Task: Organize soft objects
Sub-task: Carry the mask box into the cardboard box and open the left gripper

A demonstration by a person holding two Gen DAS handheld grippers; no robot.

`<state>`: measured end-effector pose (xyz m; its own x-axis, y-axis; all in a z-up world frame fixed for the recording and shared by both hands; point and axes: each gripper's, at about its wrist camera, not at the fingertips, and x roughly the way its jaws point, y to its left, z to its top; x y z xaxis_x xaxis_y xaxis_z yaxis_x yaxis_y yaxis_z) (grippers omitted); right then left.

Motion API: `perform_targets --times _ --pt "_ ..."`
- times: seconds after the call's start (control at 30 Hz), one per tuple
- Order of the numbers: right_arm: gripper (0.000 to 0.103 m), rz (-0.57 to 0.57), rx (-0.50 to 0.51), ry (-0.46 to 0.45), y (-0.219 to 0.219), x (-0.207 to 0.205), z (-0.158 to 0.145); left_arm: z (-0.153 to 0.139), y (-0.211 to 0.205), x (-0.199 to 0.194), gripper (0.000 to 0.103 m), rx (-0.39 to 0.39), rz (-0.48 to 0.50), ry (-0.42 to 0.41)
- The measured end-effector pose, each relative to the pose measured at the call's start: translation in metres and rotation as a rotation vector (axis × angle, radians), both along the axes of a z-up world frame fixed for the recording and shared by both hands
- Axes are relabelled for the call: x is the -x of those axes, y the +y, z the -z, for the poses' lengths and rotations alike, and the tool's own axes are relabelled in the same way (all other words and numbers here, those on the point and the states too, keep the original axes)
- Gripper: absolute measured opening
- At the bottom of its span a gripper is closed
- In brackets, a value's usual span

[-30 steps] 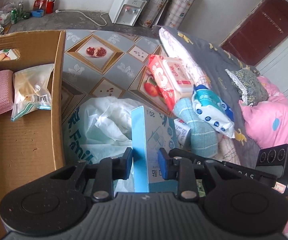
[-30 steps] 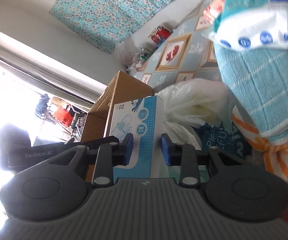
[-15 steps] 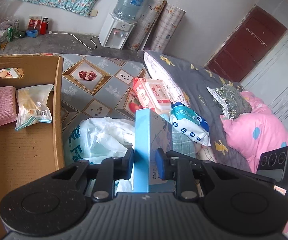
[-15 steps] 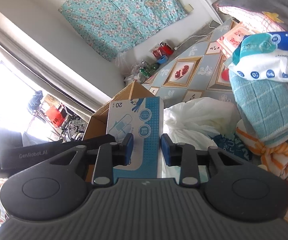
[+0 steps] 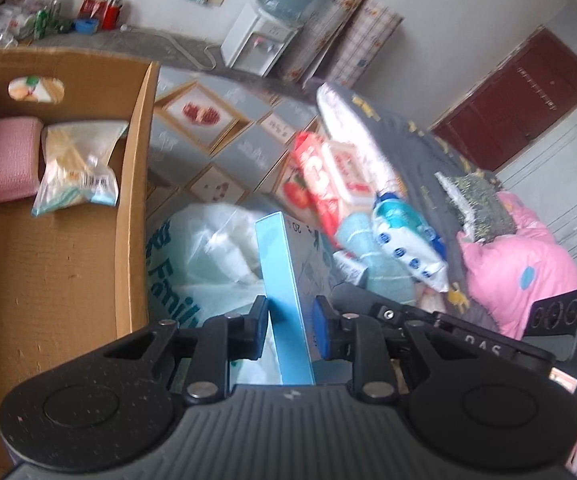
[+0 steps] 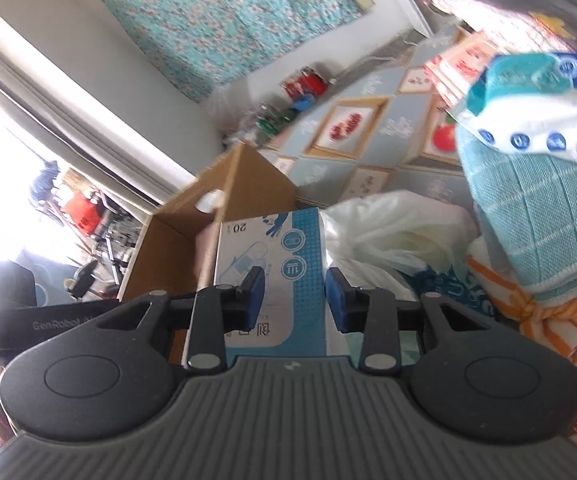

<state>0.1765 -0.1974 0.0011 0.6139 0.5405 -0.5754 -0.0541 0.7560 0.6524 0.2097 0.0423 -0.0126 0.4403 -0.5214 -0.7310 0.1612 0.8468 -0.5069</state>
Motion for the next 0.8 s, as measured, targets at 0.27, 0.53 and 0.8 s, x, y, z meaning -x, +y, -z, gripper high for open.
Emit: perform_targets --times 0.27,0.53,0.8 --pt "0.036 0.016 -0.068 -0.01 -0.02 -0.014 0.003 0.018 0.0 -0.007 0.024 -0.023 0.004 0.042" --pt "0.036 -0.04 -0.072 0.021 -0.003 -0.028 0.014 0.021 -0.002 -0.011 0.032 -0.023 -0.005 0.058" --pt "0.032 -0.039 -0.048 0.018 0.0 -0.026 0.01 0.02 -0.002 -0.01 0.035 0.011 -0.03 0.059"
